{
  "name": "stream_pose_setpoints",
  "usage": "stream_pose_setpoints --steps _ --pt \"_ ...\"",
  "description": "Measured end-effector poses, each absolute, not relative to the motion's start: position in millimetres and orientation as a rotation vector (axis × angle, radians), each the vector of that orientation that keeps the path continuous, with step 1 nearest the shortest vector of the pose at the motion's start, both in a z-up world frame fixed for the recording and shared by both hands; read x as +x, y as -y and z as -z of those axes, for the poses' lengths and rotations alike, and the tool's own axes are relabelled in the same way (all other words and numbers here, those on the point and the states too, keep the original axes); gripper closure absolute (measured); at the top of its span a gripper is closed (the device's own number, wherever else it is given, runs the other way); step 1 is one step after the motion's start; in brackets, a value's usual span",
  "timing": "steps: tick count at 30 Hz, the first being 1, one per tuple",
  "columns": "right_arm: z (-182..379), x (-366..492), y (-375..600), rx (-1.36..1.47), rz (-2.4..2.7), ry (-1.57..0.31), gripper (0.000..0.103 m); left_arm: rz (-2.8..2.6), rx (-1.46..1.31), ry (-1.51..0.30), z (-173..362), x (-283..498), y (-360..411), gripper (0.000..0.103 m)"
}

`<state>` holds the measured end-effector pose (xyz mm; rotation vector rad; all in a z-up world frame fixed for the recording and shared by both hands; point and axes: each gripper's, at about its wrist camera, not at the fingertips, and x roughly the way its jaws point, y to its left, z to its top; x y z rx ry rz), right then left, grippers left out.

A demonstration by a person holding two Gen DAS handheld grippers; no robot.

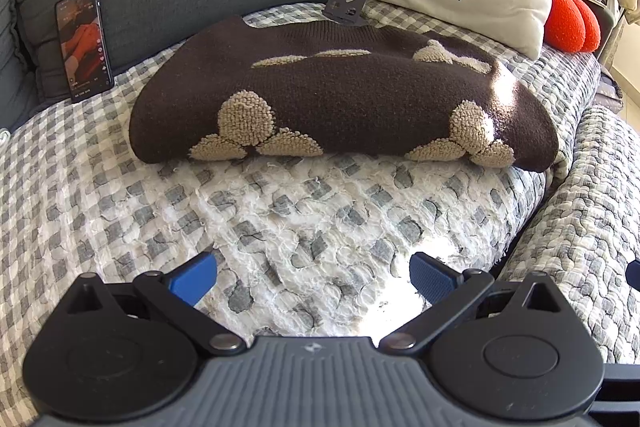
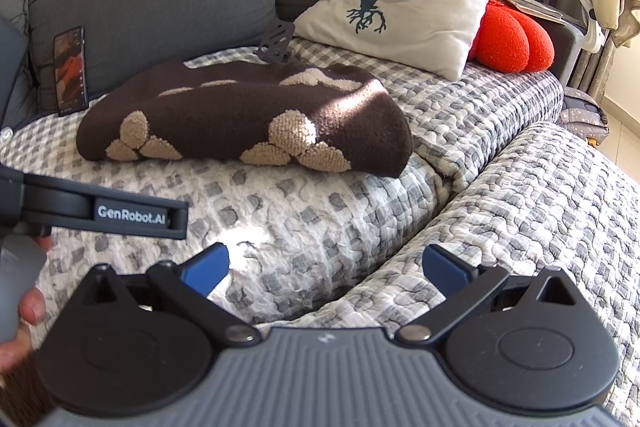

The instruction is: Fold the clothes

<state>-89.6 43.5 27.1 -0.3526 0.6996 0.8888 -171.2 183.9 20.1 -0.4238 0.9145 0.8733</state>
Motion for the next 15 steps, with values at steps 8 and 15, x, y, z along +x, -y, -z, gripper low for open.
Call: stream_pose_setpoints --steps 8,15 --pt "-25.9 -89.9 -43.8 -0.359 -0.891 -0.701 0.0 -0.876 -0.421 -0.914 -20.3 -170.8 -183.5 0.001" --pt "-24.9 -90.2 -44.1 -0.365 -0.893 -0.702 0.0 -0.87 -0.423 -0.913 -19.9 -170.3 -183.5 0.001"
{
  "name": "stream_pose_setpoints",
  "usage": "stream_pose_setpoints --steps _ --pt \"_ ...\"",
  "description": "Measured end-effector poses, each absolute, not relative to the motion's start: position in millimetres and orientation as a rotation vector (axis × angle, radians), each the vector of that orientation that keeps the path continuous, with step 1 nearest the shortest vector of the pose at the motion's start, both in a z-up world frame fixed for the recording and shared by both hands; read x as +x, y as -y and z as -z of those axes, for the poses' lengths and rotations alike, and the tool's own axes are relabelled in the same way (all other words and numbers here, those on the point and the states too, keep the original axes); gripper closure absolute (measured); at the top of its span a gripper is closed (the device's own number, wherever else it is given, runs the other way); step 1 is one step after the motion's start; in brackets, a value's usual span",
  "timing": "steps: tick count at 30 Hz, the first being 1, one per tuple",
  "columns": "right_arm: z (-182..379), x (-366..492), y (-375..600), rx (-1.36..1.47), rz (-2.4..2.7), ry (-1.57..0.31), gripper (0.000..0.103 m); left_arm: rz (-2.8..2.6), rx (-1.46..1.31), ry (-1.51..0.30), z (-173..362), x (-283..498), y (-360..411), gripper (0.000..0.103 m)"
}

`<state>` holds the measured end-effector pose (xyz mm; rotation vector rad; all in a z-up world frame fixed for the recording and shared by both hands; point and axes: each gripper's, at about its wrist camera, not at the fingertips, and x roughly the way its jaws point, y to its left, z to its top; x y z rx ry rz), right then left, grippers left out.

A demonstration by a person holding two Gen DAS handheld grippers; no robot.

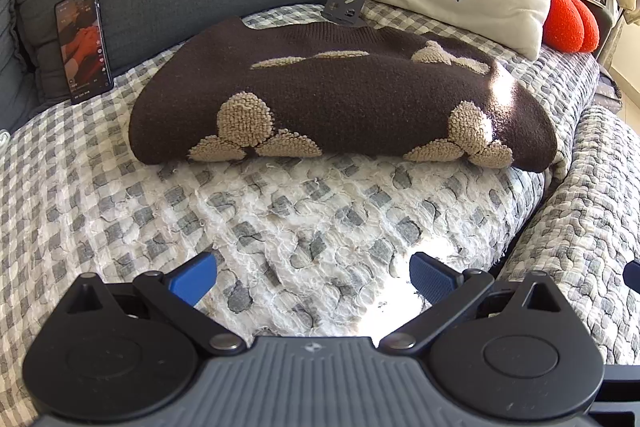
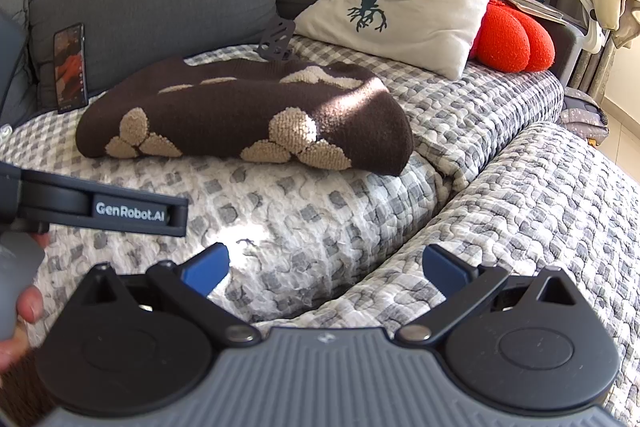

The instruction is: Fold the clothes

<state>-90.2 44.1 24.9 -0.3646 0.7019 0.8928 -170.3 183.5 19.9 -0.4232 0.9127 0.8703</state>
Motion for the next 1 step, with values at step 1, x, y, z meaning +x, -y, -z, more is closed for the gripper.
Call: stream_pose_setpoints --steps 1 --pt "-24.7 -90.3 -44.2 -0.365 -0.893 -0.702 0.0 -0.87 -0.424 -0.913 -19.9 -170.2 -183.6 0.001"
